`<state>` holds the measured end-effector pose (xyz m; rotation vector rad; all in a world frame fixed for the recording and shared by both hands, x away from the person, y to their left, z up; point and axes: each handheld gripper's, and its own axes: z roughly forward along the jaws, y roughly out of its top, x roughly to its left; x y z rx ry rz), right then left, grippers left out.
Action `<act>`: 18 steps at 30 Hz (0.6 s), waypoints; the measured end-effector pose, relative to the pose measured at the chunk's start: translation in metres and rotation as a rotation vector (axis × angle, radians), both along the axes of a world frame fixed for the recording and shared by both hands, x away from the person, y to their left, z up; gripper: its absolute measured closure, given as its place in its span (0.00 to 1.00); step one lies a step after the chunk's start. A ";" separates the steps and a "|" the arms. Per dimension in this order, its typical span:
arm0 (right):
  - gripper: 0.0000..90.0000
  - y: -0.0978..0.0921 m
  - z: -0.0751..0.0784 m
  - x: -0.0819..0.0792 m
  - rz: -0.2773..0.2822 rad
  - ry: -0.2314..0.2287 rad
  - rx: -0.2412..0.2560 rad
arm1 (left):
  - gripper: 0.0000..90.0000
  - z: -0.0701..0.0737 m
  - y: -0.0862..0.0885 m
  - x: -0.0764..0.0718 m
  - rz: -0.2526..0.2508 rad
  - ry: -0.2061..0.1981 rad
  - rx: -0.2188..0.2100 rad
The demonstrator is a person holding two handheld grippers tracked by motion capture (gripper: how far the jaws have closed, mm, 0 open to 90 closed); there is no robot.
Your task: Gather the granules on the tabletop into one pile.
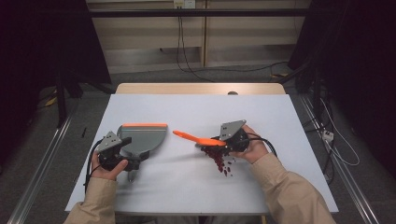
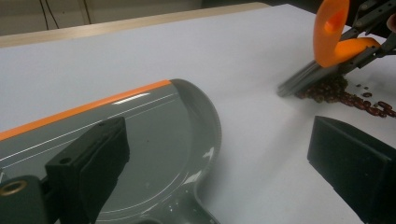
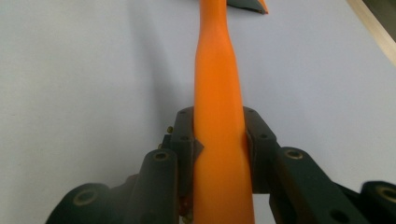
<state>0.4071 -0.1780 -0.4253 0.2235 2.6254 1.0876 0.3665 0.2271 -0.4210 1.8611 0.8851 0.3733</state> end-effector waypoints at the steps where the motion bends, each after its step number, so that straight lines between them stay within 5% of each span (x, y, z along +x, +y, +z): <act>1: 0.79 0.000 0.000 -0.001 0.003 0.001 -0.002 | 0.06 0.000 0.000 0.000 0.000 0.000 -0.001; 8: 0.79 0.001 0.002 -0.003 -0.008 0.017 0.029 | 0.06 0.000 0.000 0.000 -0.002 -0.004 0.003; 18: 0.79 -0.008 0.009 0.003 -0.107 0.015 0.104 | 0.06 0.000 0.000 0.000 -0.004 -0.004 0.002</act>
